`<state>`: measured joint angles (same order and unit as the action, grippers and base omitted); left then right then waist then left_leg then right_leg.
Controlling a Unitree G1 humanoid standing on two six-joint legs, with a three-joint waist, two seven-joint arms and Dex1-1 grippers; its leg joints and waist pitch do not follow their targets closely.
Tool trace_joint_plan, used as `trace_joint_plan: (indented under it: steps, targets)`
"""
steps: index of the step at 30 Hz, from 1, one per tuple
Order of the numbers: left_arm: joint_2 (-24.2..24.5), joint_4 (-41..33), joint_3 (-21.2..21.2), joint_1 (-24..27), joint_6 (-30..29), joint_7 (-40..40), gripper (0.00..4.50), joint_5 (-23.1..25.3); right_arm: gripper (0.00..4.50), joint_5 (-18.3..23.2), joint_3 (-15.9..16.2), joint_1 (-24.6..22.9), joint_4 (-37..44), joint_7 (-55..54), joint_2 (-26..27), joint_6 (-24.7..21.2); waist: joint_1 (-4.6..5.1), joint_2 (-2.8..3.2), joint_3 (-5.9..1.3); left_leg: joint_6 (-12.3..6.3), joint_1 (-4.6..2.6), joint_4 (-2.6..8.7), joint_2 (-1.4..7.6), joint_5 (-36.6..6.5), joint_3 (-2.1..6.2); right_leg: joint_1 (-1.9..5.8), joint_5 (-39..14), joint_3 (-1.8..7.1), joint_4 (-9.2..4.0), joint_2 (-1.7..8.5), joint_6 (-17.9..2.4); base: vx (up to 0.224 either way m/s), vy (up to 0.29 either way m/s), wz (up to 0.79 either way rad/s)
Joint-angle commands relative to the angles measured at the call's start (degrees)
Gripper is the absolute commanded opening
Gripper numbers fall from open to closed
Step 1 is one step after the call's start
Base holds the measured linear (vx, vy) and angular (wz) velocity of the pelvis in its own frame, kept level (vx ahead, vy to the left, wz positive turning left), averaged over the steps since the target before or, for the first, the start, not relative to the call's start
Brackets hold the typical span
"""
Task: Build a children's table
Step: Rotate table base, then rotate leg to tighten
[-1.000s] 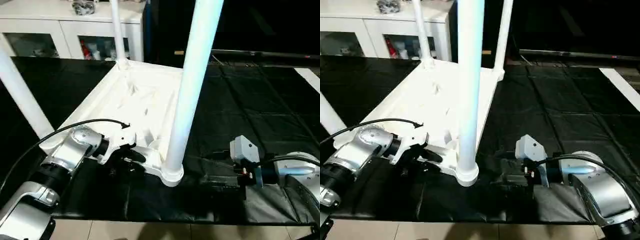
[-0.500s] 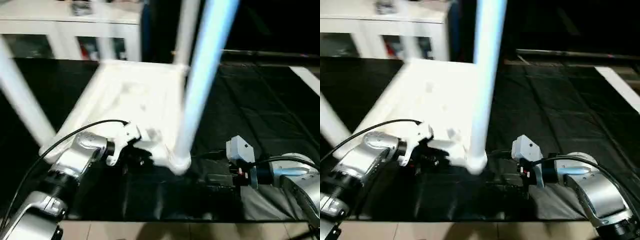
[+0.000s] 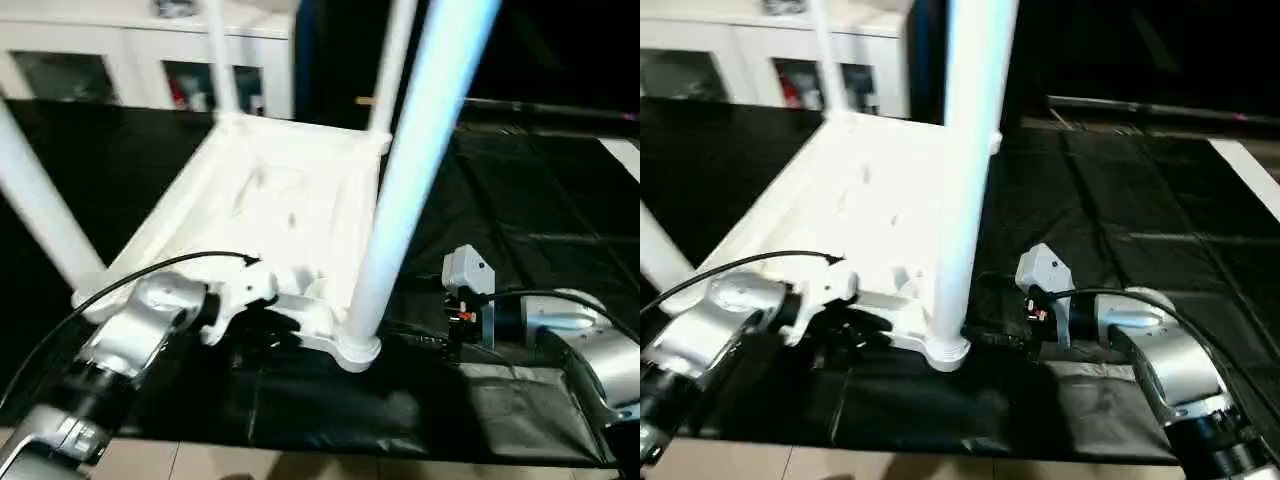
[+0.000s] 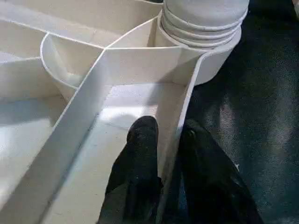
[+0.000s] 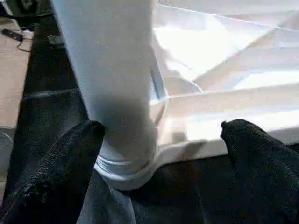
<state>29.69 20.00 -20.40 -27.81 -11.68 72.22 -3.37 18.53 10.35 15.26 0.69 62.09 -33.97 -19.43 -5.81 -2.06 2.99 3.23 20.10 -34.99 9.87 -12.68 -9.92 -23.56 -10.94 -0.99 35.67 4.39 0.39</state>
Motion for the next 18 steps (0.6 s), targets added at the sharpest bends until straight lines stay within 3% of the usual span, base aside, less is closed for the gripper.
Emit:
trace_joint_plan:
  steps: [1,2,4,5,8,9,13,18]
  targets:
    - [-1.9,3.0,-1.0,-2.0,2.8,-1.0,0.55,0.9,4.50,0.3,0.0,0.2,-0.6,0.7,-0.2,1.0,0.09,-0.46,-3.07,-3.42,-0.53,4.42,2.76,-8.0,0.20,2.47,-9.9,1.90,-4.15,3.27,-14.4,0.000,0.000,0.00]
    - [-2.1,3.4,-0.8,-2.7,3.3,0.0,0.55,0.3,4.50,0.2,0.0,0.2,-0.8,0.7,-0.1,1.2,-0.20,-0.31,-2.99,-2.52,-0.75,4.59,2.86,-9.8,0.26,2.37,-12.5,2.02,-4.39,3.41,-13.8,0.000,0.000,0.00]
    - [-1.8,3.2,-0.8,-3.5,3.8,1.8,1.09,-0.3,4.50,0.1,0.1,0.2,-1.0,0.8,0.0,1.4,-0.23,-0.36,-2.96,-1.22,-0.46,4.89,2.89,-11.2,0.45,2.58,-14.9,2.04,-4.50,3.50,-12.8,0.000,0.000,0.00]
    - [-1.5,3.1,-1.0,-4.2,4.0,2.8,1.22,-0.2,4.50,0.2,0.1,0.0,-0.7,0.9,-0.1,1.3,-0.26,0.16,-3.03,-0.30,-0.35,5.05,2.91,-11.8,0.70,2.64,-15.3,2.00,-4.41,3.52,-12.0,0.000,0.000,0.00]
    - [-1.1,3.6,-1.6,-4.8,5.3,3.8,1.35,0.6,4.50,0.1,-0.1,-0.2,-0.4,1.1,-0.1,1.2,-0.23,-0.01,-3.06,-0.31,-0.35,5.08,2.88,-11.3,0.70,2.63,-14.0,2.00,-4.49,3.43,-11.8,0.000,0.000,0.00]
    - [-0.9,3.8,-2.0,-5.1,5.4,4.3,1.53,0.9,4.50,0.2,-0.2,-0.4,-0.2,1.1,-0.2,1.1,-0.24,-0.02,-3.21,-0.42,-0.32,4.93,2.83,-10.0,0.60,2.70,-10.9,1.99,-4.16,3.31,-12.4,0.000,0.000,0.00]
    - [-1.1,5.7,-2.5,-6.2,6.1,6.5,1.53,1.4,4.50,0.3,-0.4,-1.1,0.4,1.3,-0.5,1.0,-0.18,-0.08,-3.42,-1.30,-0.07,4.60,2.63,-7.1,0.51,3.07,-5.9,1.89,-3.59,3.27,-13.8,0.000,0.000,0.00]
    - [-1.3,7.5,-3.1,-7.7,5.6,8.6,1.53,1.4,4.50,0.3,-0.4,-1.9,0.8,1.6,-0.8,1.2,0.11,-0.02,-3.34,-1.37,0.00,4.67,2.70,-7.8,0.54,3.21,-6.2,1.82,-3.72,3.30,-14.6,0.000,0.000,0.00]
